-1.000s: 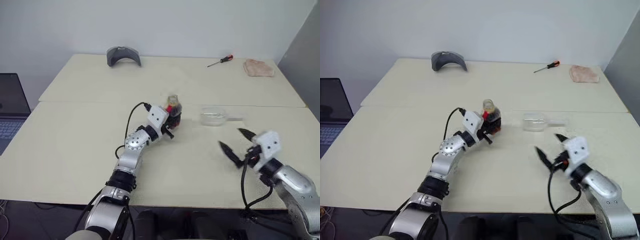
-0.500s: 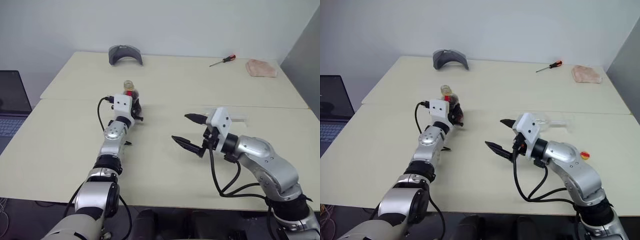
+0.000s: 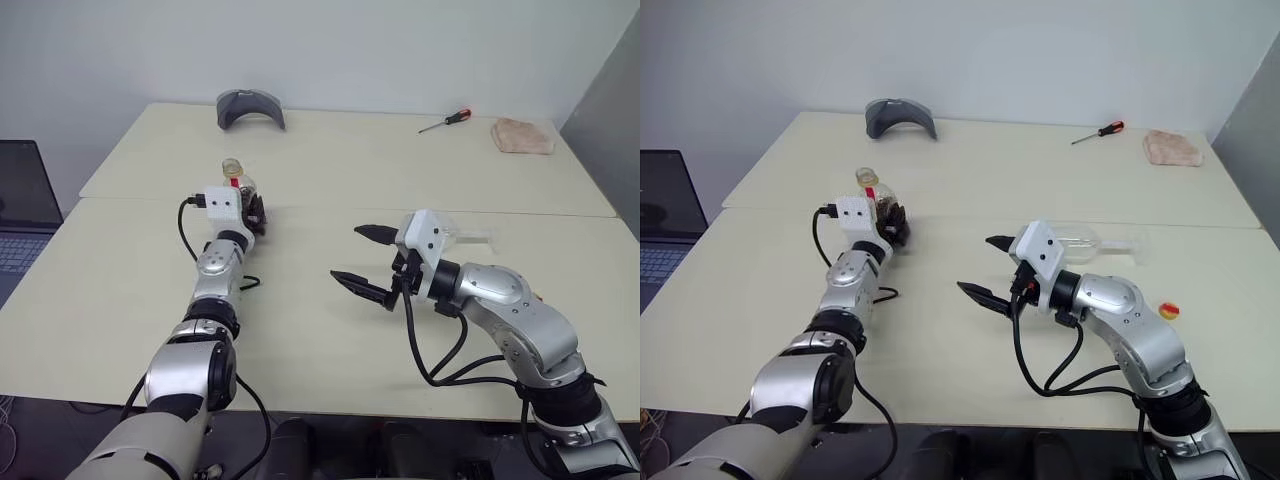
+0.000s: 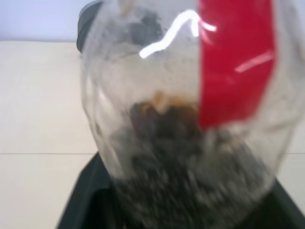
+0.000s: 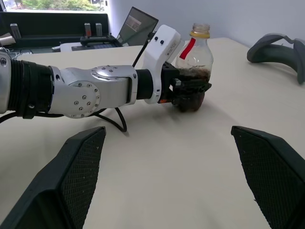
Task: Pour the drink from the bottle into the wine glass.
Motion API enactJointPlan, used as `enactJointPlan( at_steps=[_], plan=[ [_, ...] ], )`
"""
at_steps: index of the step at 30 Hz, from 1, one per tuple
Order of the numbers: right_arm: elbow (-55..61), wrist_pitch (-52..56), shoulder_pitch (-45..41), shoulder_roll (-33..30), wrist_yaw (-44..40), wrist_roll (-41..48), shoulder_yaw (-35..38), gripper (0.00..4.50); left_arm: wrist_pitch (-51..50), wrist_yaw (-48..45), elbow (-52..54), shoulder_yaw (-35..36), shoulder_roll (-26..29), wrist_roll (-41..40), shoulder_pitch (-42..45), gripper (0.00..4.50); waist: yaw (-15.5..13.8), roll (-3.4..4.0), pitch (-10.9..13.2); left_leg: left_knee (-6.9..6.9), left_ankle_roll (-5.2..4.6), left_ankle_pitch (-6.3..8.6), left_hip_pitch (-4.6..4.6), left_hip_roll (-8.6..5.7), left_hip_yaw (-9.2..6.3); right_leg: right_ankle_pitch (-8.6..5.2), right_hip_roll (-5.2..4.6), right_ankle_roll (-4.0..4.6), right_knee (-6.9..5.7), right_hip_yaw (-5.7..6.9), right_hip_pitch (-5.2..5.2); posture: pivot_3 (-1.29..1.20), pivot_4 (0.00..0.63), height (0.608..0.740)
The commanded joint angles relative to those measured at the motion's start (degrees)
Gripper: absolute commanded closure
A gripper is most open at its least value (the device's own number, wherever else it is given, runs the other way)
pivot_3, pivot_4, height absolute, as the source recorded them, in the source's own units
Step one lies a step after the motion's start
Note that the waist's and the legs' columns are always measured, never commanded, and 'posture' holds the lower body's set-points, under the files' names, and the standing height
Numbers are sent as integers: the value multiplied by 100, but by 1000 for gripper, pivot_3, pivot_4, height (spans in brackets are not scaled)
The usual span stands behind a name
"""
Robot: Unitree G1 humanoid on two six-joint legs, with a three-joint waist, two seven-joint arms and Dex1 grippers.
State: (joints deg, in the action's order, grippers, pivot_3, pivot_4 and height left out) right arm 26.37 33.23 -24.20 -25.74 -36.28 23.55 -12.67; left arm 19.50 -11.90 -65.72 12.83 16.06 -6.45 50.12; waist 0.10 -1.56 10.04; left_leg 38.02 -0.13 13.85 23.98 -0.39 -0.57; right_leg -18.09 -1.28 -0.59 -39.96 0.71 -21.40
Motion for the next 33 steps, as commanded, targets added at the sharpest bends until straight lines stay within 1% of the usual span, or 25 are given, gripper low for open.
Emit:
enactJointPlan(
  at_steps=[1,3,4,6,9,13,15,18,20,23,25,28,30,33],
  plan=[
    [205,-21,-69,-10,-54,-3,50,0,172,-32,206,8,-5,-17,-96,868,0,0,0,0,2,-1,0,0,0,0,0,0,-1,0,0,0,150,740],
    [230,-4,-38,-36,-59,14,81,0,203,-70,357,-11,-30,-18,-212,256,1,0,0,0,4,-2,0,0,0,0,0,0,-1,0,0,0,150,740],
    [251,8,-15,-59,-66,28,104,0,209,-95,459,-20,-47,-26,-281,18,2,0,0,0,4,-2,0,0,0,0,0,0,-1,0,0,0,150,740],
    [314,41,59,-134,-91,62,161,0,196,-151,732,-69,-94,-18,-470,18,0,0,0,-1,4,-2,0,0,-1,0,0,1,0,0,0,0,150,740],
    [434,88,276,-308,-107,89,290,0,-11,-170,1503,-180,-225,6,-1031,18,0,1,-1,-1,5,-2,0,1,0,0,-1,1,2,-3,1,0,150,740],
    [579,50,649,-526,-100,51,467,0,-425,-63,2972,-361,-374,51,-1959,18,2,2,-1,-2,5,-2,0,2,2,1,-2,1,3,-6,1,0,150,740],
    [631,46,760,-582,-83,62,540,0,-645,-5,3528,-420,-398,78,-2246,18,-1,2,-1,-2,5,-2,-1,3,1,1,-2,1,1,-6,3,0,150,740],
    [770,18,1111,-752,-37,47,842,0,-1076,208,4761,-477,-445,141,-2866,18,-3,2,-1,-2,6,-2,-4,4,-1,4,-1,7,-1,-5,5,0,150,740],
    [827,3,1318,-849,-11,40,1051,0,-1387,189,5487,-567,-446,142,-3232,18,-3,2,-2,-1,6,-2,-7,4,0,4,-1,6,1,-6,10,0,150,740],
    [905,-11,1556,-950,-1,64,1270,0,-1709,110,6151,-659,-393,150,-3558,18,-5,2,-1,-1,5,-2,-9,4,2,4,-1,6,1,-7,11,0,150,740],
    [919,-27,1733,-1022,65,8,1453,0,-1801,-157,6436,-866,-298,170,-3631,18,-10,2,-1,-1,5,-3,-11,4,-1,6,0,9,-1,-5,11,0,150,740],
    [734,-486,2064,-1298,236,-659,1613,0,-1996,-864,6657,-1348,-177,12,-3445,18,-26,2,-2,-1,5,-4,-12,5,-4,8,4,13,-2,-3,15,0,150,740],
    [591,-828,2177,-1416,378,-1094,1614,0,-2122,-1192,6710,-1507,-149,-123,-3290,18,-41,2,-2,2,6,-5,-12,2,-1,9,3,11,1,-3,18,0,150,740],
    [304,-1535,2317,-1692,804,-2241,1338,0,-2747,-2149,6752,-1747,-106,-775,-2890,18,-37,2,-2,5,7,-7,-12,1,4,9,3,8,2,-6,18,0,150,740]
  ],
)
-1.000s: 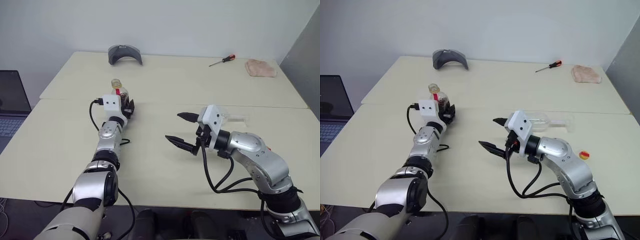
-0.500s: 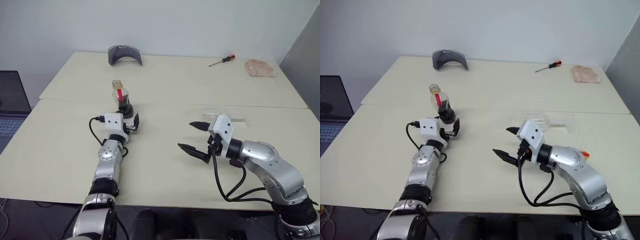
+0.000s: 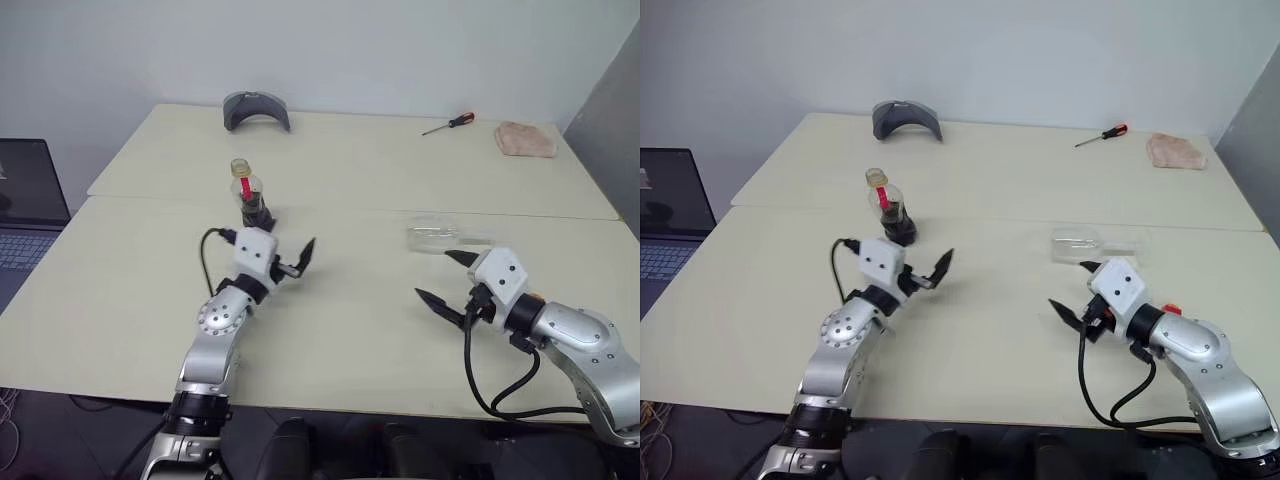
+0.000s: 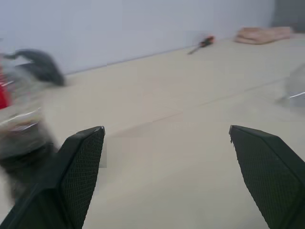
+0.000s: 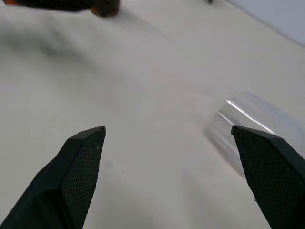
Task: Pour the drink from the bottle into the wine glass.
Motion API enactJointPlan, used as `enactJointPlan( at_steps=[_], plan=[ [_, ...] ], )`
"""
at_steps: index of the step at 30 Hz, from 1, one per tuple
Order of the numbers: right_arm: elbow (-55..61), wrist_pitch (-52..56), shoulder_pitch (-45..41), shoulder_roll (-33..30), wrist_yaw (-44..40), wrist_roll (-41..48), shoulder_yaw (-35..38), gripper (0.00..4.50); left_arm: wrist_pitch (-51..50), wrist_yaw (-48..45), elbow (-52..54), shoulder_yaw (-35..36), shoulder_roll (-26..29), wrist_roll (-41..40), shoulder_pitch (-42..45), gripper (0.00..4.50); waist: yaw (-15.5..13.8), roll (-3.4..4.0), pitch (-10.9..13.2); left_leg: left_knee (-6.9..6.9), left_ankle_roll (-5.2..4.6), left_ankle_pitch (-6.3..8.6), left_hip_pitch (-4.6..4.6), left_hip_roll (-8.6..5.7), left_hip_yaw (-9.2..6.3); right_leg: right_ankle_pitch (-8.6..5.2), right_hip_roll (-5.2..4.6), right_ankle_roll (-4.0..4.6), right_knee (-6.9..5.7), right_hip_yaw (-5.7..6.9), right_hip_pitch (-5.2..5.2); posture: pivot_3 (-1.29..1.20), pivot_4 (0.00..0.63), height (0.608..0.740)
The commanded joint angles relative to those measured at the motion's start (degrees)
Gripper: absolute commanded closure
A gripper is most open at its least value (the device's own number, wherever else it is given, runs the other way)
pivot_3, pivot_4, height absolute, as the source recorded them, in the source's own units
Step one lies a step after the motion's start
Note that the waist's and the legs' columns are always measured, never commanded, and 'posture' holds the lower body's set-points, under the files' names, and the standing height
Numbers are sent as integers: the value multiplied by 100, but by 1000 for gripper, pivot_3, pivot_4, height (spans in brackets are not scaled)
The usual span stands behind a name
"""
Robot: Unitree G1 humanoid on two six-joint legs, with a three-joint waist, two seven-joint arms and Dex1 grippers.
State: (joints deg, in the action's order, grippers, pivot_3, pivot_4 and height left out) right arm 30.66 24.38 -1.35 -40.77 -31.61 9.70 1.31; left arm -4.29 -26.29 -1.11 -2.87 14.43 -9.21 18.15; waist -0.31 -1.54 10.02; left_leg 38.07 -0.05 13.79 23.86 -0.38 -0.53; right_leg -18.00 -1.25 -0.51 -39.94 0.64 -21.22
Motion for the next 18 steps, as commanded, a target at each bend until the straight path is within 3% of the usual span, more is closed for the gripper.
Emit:
enactJointPlan(
  at_steps=[1,8,18],
  plan=[
    [-193,-692,47,-230,419,-1078,-133,0,-436,-917,265,-205,92,-597,411,18,9,0,0,0,1,-1,0,0,0,0,1,0,0,0,0,0,150,740],
    [-1135,-786,-402,-369,1366,-3187,-763,0,-1085,-2407,28,-366,581,-1182,1066,18,70,5,-1,-21,40,-24,-4,10,1,-1,16,0,-4,-6,-15,0,150,740],
    [-2325,-1290,-1184,-123,2095,-4614,-1349,0,-984,-3084,-70,-527,727,-1106,1110,18,45,5,0,-15,42,-25,0,5,2,-1,10,1,-2,-8,-12,0,150,740]
  ],
)
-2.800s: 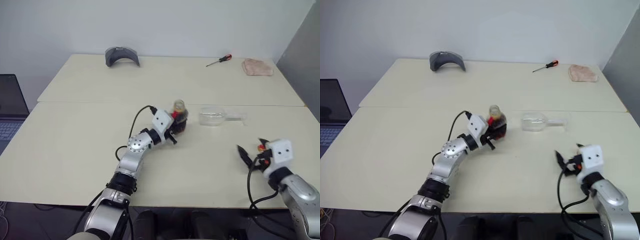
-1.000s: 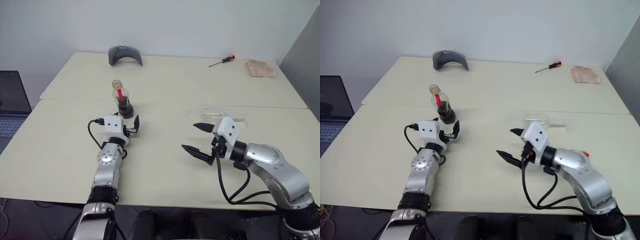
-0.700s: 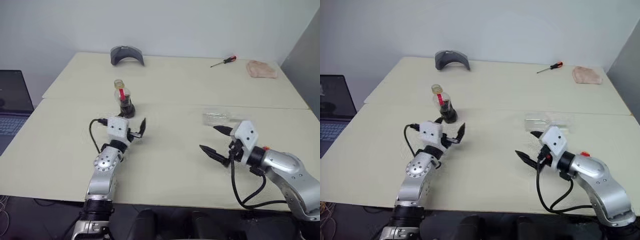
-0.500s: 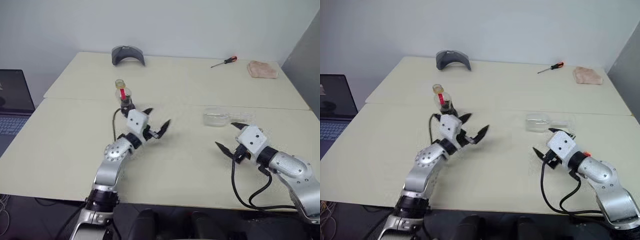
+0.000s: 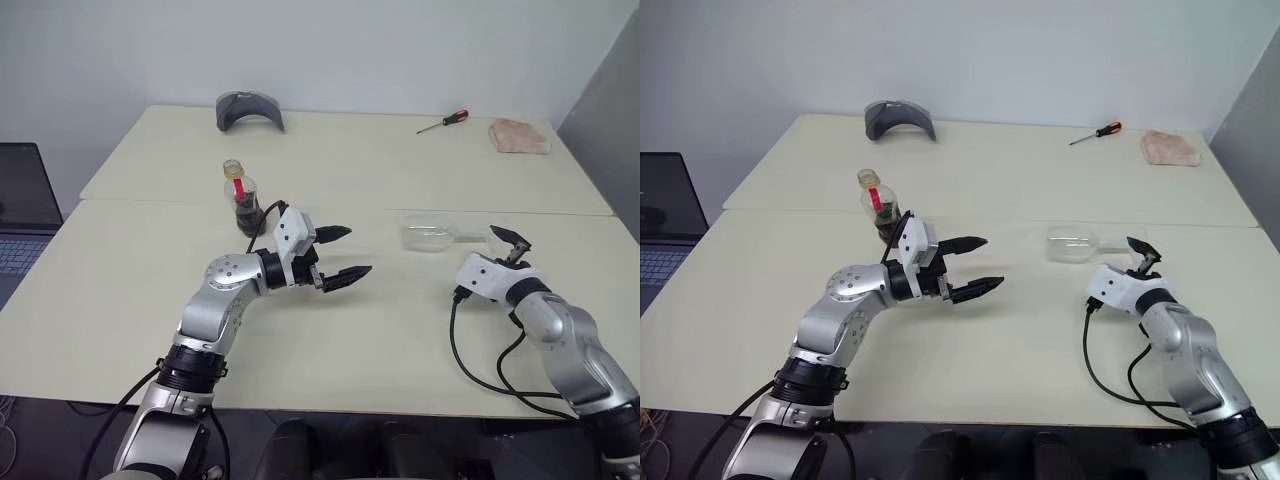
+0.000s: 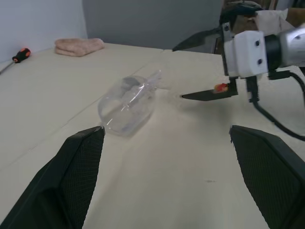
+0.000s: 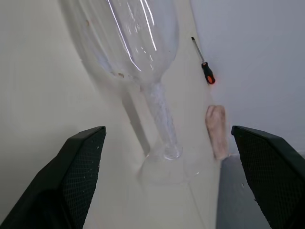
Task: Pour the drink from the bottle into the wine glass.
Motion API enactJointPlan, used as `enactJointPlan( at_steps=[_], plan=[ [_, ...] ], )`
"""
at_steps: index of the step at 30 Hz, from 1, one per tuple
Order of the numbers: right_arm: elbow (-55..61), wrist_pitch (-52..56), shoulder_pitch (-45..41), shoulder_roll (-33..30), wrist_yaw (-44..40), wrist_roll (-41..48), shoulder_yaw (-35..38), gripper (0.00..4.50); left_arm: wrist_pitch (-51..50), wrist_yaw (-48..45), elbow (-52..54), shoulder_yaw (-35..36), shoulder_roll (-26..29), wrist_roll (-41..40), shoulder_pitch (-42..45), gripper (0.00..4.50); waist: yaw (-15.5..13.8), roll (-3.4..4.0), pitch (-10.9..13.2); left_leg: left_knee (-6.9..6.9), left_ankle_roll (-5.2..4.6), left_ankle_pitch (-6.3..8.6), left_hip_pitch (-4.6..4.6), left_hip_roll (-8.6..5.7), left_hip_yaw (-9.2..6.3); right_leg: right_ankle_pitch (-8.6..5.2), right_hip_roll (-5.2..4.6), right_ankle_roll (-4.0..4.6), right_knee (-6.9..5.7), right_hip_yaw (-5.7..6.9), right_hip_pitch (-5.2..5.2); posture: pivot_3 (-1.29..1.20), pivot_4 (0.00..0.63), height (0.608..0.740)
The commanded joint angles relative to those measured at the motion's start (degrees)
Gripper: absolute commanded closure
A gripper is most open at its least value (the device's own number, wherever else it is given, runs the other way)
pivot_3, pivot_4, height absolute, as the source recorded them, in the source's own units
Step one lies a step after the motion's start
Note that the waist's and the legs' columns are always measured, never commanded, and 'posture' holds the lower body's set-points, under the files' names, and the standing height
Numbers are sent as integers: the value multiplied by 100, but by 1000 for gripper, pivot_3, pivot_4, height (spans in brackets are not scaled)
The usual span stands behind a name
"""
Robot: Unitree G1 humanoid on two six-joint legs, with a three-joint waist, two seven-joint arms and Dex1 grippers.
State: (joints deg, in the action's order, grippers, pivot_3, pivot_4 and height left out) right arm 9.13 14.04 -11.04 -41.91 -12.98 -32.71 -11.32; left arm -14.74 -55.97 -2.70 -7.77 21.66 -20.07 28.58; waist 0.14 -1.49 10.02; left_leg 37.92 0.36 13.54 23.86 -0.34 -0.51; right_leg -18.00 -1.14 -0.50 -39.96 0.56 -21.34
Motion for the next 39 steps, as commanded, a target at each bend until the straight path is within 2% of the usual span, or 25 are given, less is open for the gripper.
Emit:
enactJointPlan(
  at_steps=[1,5,10,18,21,27,31,32,36,39],
  plan=[
    [-335,-278,-316,12,299,-546,-178,0,62,-147,114,-63,8,-12,53,18,0,0,0,0,0,0,0,0,0,0,0,0,0,0,0,0,150,740],
    [-1119,-19,-733,171,493,-1400,-633,0,78,33,65,-22,-92,43,75,18,7,0,0,-1,-1,0,-1,1,0,1,1,1,-2,0,0,0,150,740],
    [-2154,-91,-1255,440,1036,-1860,-886,0,77,115,31,-58,-188,87,137,18,20,0,0,1,-1,-1,-1,1,1,1,1,2,-3,-2,0,0,150,740],
    [-3377,-302,-2103,829,1567,-1939,-1089,0,147,208,-18,-43,-274,153,236,18,83,0,0,2,-15,-15,-6,2,5,16,1,20,-4,-3,1,0,150,740],
    [-3625,-316,-2303,1021,1579,-1869,-1127,621,131,224,-14,-37,-284,161,254,0,136,0,0,0,-15,-15,-5,3,5,17,2,20,-5,-3,0,0,150,740],
    [-3970,-292,-2453,1198,1623,-1832,-1149,2753,229,344,-7,16,-323,230,235,0,173,0,-1,-3,-15,-15,-7,4,4,17,3,20,-7,-2,0,0,150,740],
    [-3242,71,-2101,1129,1537,-1634,-752,4216,326,727,12,196,-426,252,198,0,153,0,0,-2,-16,-15,-5,4,3,17,3,20,-6,-3,0,0,150,740],
    [-2992,141,-2005,1092,1511,-1624,-666,4389,313,756,57,221,-422,226,154,0,148,0,0,-3,-15,-15,-3,4,2,17,2,20,-6,-1,-1,0,150,740],
    [-2171,316,-1840,964,1327,-1566,-376,4387,349,804,226,307,-391,152,-33,0,150,1,0,-6,-15,-15,1,4,2,17,3,20,-5,-3,-5,0,150,740],
    [-1467,368,-1753,994,1094,-1186,24,4387,257,716,420,448,-305,-58,-199,0,151,3,2,-7,-16,-15,2,4,2,17,2,19,-6,-3,-8,0,150,740]
  ],
)
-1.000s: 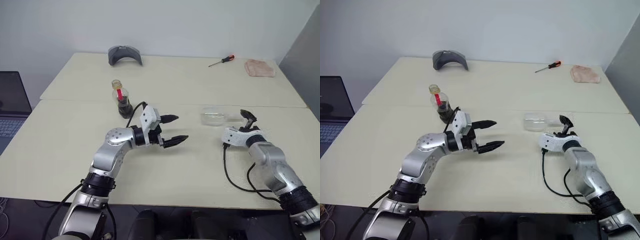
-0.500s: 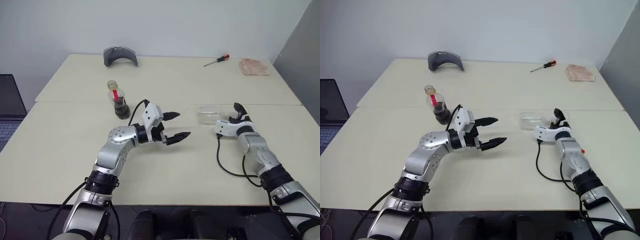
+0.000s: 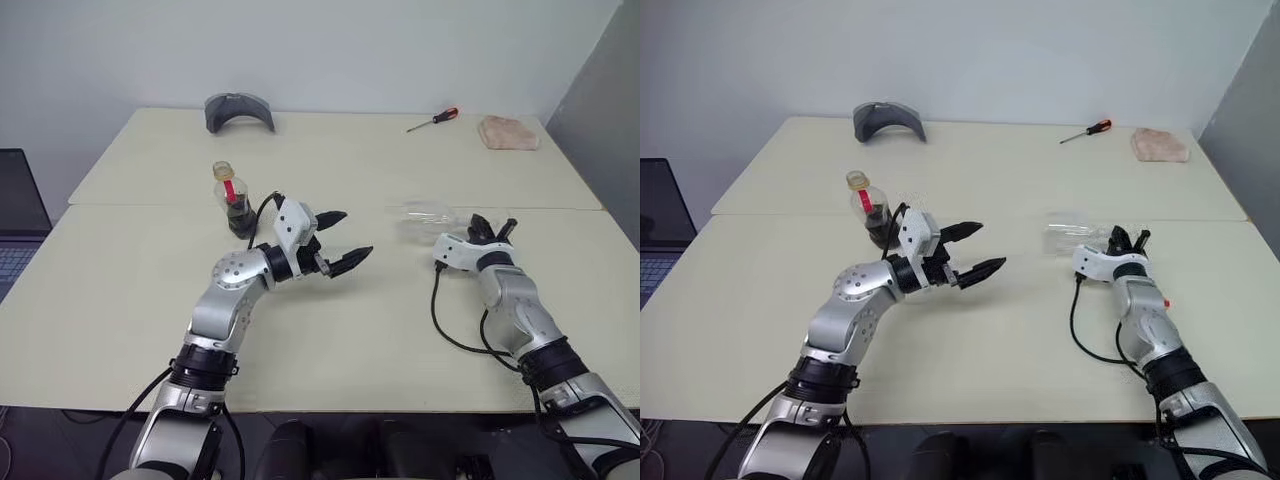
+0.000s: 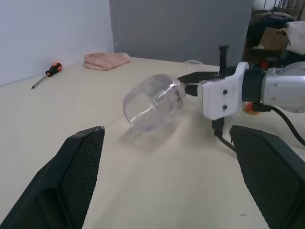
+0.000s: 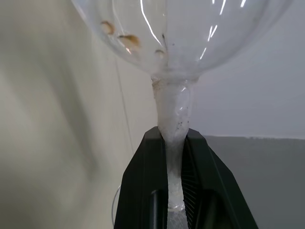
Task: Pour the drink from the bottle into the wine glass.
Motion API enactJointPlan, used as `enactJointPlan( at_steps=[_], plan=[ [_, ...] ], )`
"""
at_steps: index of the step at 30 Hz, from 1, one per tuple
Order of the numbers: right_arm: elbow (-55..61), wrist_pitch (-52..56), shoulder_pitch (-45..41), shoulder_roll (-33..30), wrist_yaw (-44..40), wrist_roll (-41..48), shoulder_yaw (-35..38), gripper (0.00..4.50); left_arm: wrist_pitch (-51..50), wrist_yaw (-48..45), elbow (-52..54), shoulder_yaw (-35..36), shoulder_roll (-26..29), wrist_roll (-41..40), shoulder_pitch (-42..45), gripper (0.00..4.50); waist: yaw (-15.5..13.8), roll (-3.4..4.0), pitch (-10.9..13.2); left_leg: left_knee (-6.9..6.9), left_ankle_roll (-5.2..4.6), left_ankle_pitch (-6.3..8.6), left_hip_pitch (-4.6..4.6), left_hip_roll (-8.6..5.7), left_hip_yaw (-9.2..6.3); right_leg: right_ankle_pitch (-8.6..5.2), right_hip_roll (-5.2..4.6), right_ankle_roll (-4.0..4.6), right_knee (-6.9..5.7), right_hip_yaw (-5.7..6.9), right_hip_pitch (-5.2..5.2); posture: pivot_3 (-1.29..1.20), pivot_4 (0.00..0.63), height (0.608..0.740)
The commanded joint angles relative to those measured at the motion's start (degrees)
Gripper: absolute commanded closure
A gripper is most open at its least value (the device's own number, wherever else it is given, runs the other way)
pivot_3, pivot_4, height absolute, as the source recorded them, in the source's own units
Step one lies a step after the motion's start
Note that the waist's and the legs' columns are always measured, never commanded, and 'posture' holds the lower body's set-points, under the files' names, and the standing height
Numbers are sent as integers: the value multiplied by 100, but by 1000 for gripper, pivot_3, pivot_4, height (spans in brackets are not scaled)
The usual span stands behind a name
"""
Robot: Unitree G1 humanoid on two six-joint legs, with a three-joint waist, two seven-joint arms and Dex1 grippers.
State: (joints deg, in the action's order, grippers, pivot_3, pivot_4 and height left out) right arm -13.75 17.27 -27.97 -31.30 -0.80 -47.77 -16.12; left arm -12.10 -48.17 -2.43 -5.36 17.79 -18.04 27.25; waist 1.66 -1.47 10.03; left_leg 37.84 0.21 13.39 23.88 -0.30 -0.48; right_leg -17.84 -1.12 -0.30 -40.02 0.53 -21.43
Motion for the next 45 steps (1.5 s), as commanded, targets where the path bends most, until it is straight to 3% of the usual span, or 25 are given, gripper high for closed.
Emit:
enactJointPlan(
  at_steps=[1,6,10,12,22,29,38,45],
  plan=[
    [1051,-96,-14,6,-168,624,697,4387,-155,-160,489,257,165,-390,-130,0,0,1,1,0,0,0,0,0,-1,0,0,0,0,1,-1,0,150,740],
    [2082,-770,421,778,-1053,2918,1412,4387,-851,-622,1027,564,751,-1101,-477,0,16,0,1,-3,0,1,-4,8,-12,0,8,0,3,8,7,0,150,740],
    [2499,-989,833,1571,-1891,4545,1437,4387,-1264,-849,1411,880,1307,-1479,-690,0,4,5,5,-4,-1,1,-3,9,-14,0,8,0,3,10,7,0,150,740],
    [2344,-1137,881,1859,-2082,4941,1398,4387,-1345,-833,1504,1040,1491,-1567,-775,0,-1,9,9,-1,-1,1,-3,8,-14,0,5,1,2,10,6,0,150,740],
    [-239,-2757,3,2534,-2656,5098,947,4387,-1599,-550,1843,1459,1805,-1775,-1038,0,-7,13,12,-2,-1,1,-7,5,-13,2,3,3,2,10,5,0,150,740],
    [-1695,-3541,-542,2525,-3019,5007,851,4387,-1581,-474,1949,1546,1904,-1816,-1011,0,-14,13,12,-5,-1,1,-7,6,-13,2,3,3,4,10,5,0,150,740],
    [-2329,-3757,-687,2405,-3337,5094,940,4387,-1486,-548,1869,1541,2116,-1661,-1094,0,-5,14,13,-4,0,0,-7,6,-14,2,3,4,1,10,4,0,150,740],
    [-2448,-3710,-714,2407,-3287,5123,1001,2003,-1368,-540,1807,1447,2080,-1531,-1116,0,-5,15,13,-4,0,1,-7,6,-13,2,2,5,2,9,5,0,150,740]
  ],
)
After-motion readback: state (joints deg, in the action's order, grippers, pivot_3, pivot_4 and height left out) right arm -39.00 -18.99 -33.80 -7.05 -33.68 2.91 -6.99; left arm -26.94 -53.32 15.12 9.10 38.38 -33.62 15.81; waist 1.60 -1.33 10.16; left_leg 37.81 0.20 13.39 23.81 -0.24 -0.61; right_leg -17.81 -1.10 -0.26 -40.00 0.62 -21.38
